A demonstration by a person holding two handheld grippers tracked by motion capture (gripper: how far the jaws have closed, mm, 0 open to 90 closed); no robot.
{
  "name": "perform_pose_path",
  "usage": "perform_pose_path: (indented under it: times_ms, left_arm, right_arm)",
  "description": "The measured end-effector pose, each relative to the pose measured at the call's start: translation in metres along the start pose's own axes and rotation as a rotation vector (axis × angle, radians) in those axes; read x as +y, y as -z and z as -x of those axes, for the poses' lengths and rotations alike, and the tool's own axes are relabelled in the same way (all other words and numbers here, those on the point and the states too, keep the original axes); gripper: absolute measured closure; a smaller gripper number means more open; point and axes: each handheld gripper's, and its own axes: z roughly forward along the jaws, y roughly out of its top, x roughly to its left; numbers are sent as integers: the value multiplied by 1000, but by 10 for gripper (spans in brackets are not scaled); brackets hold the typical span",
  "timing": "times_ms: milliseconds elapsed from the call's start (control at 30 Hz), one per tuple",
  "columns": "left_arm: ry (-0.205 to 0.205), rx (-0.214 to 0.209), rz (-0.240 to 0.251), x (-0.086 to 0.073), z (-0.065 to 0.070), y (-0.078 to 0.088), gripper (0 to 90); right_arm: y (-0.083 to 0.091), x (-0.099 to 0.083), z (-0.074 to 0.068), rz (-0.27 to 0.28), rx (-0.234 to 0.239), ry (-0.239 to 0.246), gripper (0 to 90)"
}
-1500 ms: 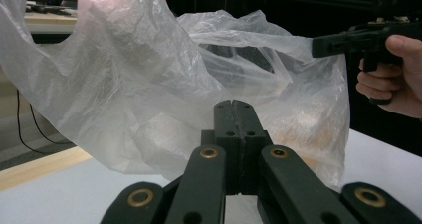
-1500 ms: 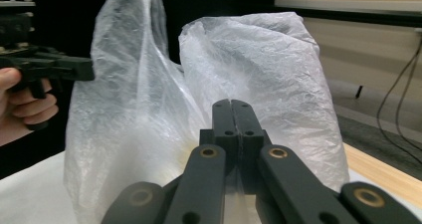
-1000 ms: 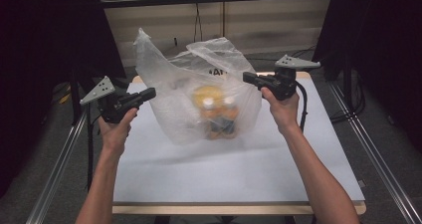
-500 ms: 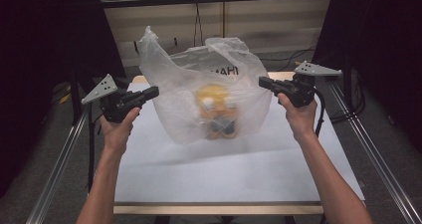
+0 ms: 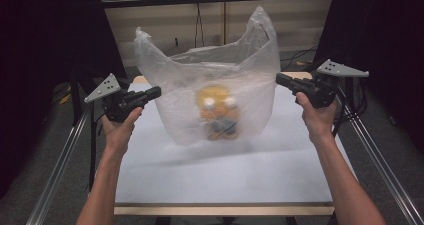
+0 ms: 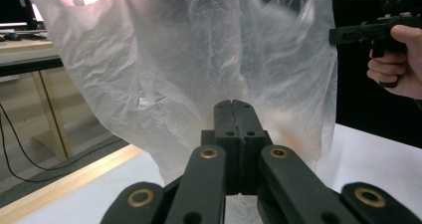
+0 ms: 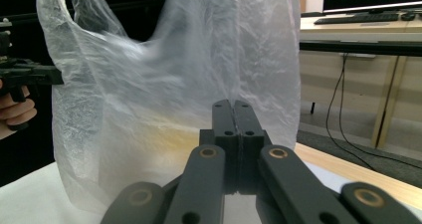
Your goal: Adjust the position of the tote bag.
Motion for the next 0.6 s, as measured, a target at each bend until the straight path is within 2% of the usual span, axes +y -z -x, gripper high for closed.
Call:
perform_pose_path:
  times_ms: [267,367,467,600]
  left_arm:
    - [-16,-18,4,7,2,1,900]
    - [-12,-23,3,7,4,-2,900]
    - [-8,-34,9,7,5,-3,900]
    - [-5,-25,-9,8,5,-2,900]
  right_arm:
    - [16,2,4,2,-46,18,900]
    - [21,3,7,21,-47,2,900]
    - [23,1,7,9,-43,14,900]
    - [22,-1,5,5,-28,22,900]
